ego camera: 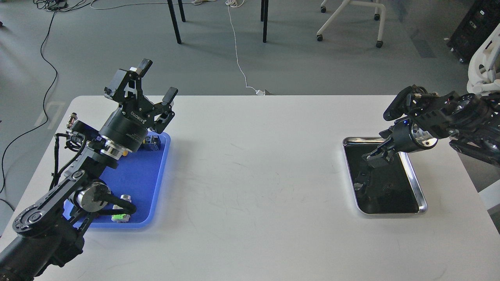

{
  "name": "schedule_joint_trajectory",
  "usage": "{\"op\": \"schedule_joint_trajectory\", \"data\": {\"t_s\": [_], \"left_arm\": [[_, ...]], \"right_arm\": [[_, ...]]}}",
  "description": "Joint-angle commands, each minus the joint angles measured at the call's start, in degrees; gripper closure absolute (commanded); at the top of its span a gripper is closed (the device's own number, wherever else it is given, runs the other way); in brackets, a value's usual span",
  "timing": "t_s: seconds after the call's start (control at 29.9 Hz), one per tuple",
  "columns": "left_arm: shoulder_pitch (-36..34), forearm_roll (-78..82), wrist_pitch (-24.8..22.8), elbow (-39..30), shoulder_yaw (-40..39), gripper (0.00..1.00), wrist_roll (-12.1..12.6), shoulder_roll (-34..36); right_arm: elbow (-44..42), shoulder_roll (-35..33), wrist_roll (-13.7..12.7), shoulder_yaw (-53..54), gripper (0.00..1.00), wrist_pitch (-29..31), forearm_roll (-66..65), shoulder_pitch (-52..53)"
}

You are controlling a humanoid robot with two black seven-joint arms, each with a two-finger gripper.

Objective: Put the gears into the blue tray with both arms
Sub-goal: 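Lower the right gripper into the metal tray and grasp a small black gear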

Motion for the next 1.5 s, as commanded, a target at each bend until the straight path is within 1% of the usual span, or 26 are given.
{"op": "schedule_joint_trajectory", "data": {"t_s": [0.0, 0.17, 0.67, 0.74, 0.9, 1.3, 1.34, 1.4, 1.47], "left_arm": [[0.01, 0.0, 0.0, -0.12, -0.1, 0.02, 0.01, -0.01], [0.01, 0.0, 0.0, -0.12, -0.01, 0.02, 0.01, -0.01], [0.18, 0.0, 0.0, -0.21, -0.1, 0.02, 0.01, 0.43], [0.18, 0.0, 0.0, -0.21, -0.1, 0.02, 0.01, 0.61], [0.18, 0.0, 0.0, -0.3, -0.1, 0.02, 0.01, 0.78], [0.18, 0.0, 0.0, -0.21, -0.19, 0.02, 0.01, 0.78], [0.18, 0.0, 0.0, -0.3, -0.19, 0.02, 0.01, 0.78], [0.18, 0.0, -0.01, -0.21, -0.19, 0.02, 0.01, 0.78], [0.1, 0.0, -0.09, -0.3, -0.19, 0.02, 0.01, 0.78]], "right_arm": [[-0.62, 1.12, 0.0, -0.17, 0.23, -0.1, 0.82, -1.51], [-0.71, 1.3, 0.0, -0.18, 0.29, -0.01, 1.87, -2.39], [-0.8, 0.77, 0.0, -1.32, 0.31, -0.01, 2.14, -3.36], [-0.8, 0.77, 0.0, -1.23, 0.34, -0.1, 3.19, -3.71], [-0.8, 1.03, 0.0, -1.32, 0.38, -0.01, 4.07, -3.8], [-1.76, 1.21, 0.0, -1.32, 0.39, -0.01, 4.07, -4.15], [-1.76, 1.21, 0.0, -1.32, 0.42, -0.01, 4.07, -4.15], [-1.85, 1.3, 0.0, -1.32, 0.5, -0.01, 4.07, -4.42], [-1.94, 1.3, 0.0, -1.32, 0.52, 0.07, 4.07, -4.51]]}}
